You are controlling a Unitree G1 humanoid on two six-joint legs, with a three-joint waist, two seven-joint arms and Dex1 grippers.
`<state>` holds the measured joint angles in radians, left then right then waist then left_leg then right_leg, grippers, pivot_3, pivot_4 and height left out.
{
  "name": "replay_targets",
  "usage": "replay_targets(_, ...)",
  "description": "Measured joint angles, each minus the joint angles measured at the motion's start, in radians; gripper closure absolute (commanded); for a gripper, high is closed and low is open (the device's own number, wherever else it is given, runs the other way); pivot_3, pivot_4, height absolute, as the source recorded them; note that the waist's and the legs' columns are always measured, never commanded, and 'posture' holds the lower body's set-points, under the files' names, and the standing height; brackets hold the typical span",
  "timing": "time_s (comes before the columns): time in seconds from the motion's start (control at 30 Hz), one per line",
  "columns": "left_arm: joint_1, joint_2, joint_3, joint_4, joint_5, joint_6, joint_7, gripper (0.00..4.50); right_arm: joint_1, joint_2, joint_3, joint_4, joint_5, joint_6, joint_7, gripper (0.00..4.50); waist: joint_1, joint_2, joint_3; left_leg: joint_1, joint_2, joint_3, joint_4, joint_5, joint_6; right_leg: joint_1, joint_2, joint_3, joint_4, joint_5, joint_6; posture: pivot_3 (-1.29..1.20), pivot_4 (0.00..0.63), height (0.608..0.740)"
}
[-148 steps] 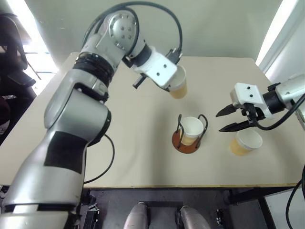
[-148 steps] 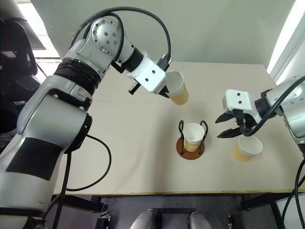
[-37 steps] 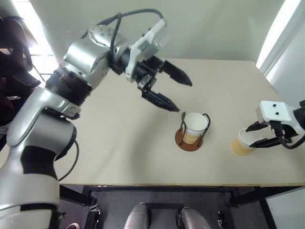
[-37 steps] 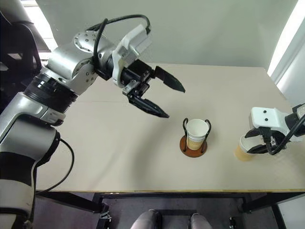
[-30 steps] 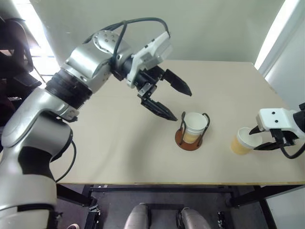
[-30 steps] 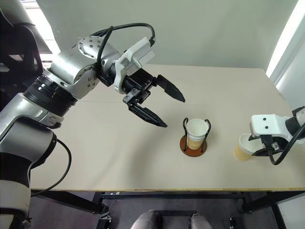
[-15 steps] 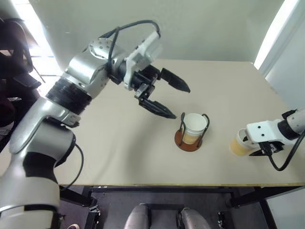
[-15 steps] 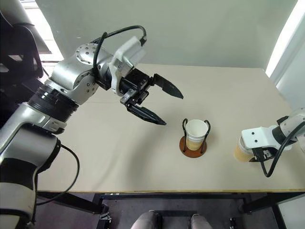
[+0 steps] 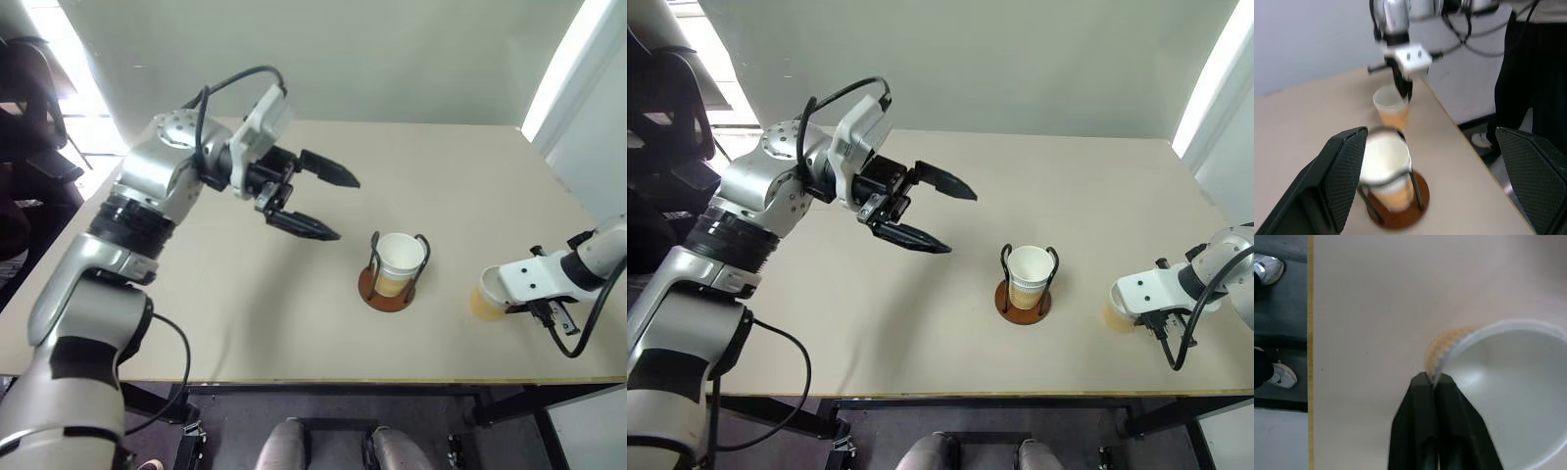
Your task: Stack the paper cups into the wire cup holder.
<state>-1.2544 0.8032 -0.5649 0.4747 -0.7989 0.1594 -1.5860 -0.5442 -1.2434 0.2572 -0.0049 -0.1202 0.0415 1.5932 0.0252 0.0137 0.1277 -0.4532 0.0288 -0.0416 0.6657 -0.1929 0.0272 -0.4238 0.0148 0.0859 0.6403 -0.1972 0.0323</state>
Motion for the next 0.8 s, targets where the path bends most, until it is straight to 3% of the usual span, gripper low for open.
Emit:
replay_targets(0.2,0.008,0.067,-0.124,0.018,0.002,-0.090,0.000,0.00,-0.024,-0.016,0.001,-0.006,-0.001,-0.004,0.015,4.45,0.000,0.000,0.000,0.000,0.000,0.000,0.000,0.000,0.000,0.000,0.000,0.000,0.000,0.000,-0.001,0.00,0.150,0.740)
replay_targets(0.3,0.008,0.079,-0.172,0.055,0.005,-0.135,0.000,0.00,-0.134,-0.014,0.015,-0.004,-0.003,0.001,0.017,4.45,-0.004,0.000,0.000,0.000,0.000,0.000,-0.001,0.000,0.000,-0.001,0.000,0.000,0.001,0.001,-0.001,0.00,0.150,0.740)
replay_targets(0.43,0.008,0.059,-0.187,0.116,0.019,-0.174,0.000,0.00,-0.309,0.028,0.064,-0.002,-0.009,0.016,0.017,4.45,-0.008,0.000,0.000,0.000,0.000,-0.001,-0.002,0.000,0.000,-0.002,0.000,0.000,0.002,0.000,-0.003,0.00,0.150,0.740)
replay_targets(0.8,-0.006,0.019,-0.208,0.225,0.041,-0.230,0.000,0.00,-0.547,0.080,0.191,0.042,-0.026,0.018,0.017,4.45,-0.008,0.000,0.000,-0.002,0.000,-0.001,-0.005,-0.003,-0.003,-0.007,0.000,-0.001,0.003,-0.002,-0.005,0.00,0.150,0.740)
